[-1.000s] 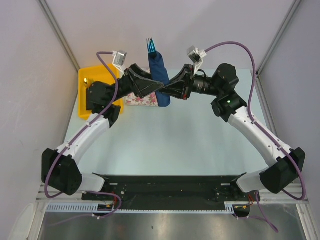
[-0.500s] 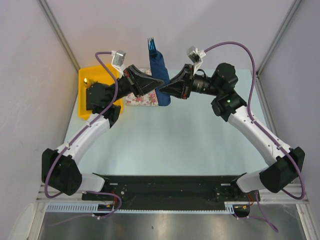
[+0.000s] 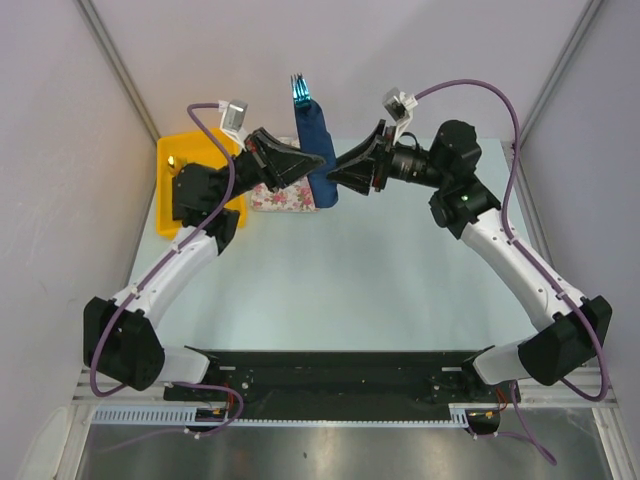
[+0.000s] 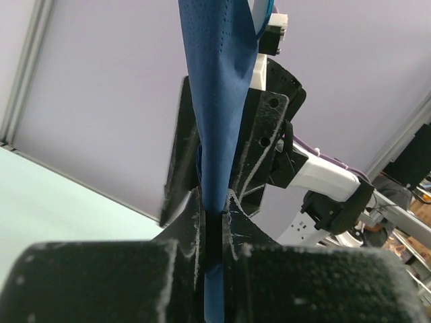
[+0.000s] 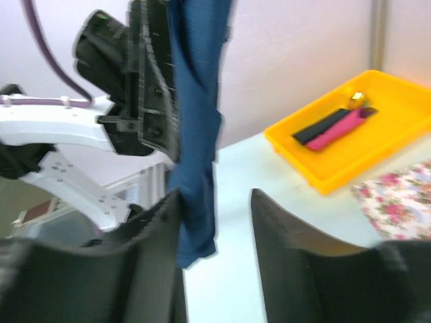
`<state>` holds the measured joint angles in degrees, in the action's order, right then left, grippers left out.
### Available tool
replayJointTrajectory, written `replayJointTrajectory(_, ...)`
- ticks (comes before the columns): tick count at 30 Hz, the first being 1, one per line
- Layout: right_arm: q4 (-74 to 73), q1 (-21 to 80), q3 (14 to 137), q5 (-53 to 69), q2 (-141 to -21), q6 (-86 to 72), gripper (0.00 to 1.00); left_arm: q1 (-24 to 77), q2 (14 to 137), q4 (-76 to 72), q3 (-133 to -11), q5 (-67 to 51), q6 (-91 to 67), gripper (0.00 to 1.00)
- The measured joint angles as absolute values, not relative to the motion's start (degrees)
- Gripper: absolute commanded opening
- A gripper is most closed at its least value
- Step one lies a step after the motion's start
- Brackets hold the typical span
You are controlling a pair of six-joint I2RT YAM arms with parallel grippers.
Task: Place the utensils on the paper napkin and roll it up
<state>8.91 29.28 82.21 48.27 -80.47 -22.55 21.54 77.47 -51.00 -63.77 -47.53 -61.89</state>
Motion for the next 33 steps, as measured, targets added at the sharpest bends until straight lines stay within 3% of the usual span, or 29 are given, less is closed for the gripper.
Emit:
replayJointTrajectory(2,7.6,27.9,82.3,47.7,-80.5,-22.2,0.68,21.2,77.5,-50.7,-63.8,-47.1,-61.6,0.00)
replayJointTrajectory(6,6.5,26.6,82.4,47.0,-80.5,-22.0,0.79,21.1,77.6,-50.5,-63.8,-46.8,-61.4,0.00)
replayJointTrajectory(18,13.3,30.3,83.2,48.9,-81.7,-25.9,0.79,21.1,79.5,-51.4,-65.2,-46.7,-61.7,0.00)
replayJointTrajectory(21,14.9,31.9,83.4,49.2,-83.4,-25.9,0.73,21.0,79.7,-51.7,-65.4,-46.6,-62.0,0.00)
replayJointTrajectory(24,15.4,33.0,83.4,49.7,-85.4,-25.9,0.51,21.0,79.8,-52.0,-65.5,-46.5,-62.2,0.00)
replayJointTrajectory(25,15.5,33.1,83.4,49.9,-86.0,-25.9,0.36,21.0,79.8,-52.0,-65.6,-46.4,-62.4,0.00)
replayJointTrajectory(26,15.6,33.2,83.4,50.1,-86.6,-25.9,0.28,21.0,79.8,-52.1,-65.7,-46.3,-62.5,0.00)
replayJointTrajectory(27,15.7,33.2,83.4,50.2,-87.0,-26.0,0.11,21.0,79.8,-52.2,-65.7,-46.2,-62.5,0.00)
replayJointTrajectory(28,15.8,33.3,83.4,50.4,-87.2,-26.2,0.02,20.9,79.8,-52.2,-65.7,-46.0,-62.3,0.00)
replayJointTrajectory(32,16.0,33.4,83.5,50.9,-87.5,-28.1,0.00,20.6,80.0,-53.1,-65.7,-46.5,-61.4,0.02)
replayJointTrajectory(33,15.9,33.4,83.6,51.0,-87.6,-28.1,0.00,20.5,80.0,-53.1,-65.7,-46.5,-61.3,0.08)
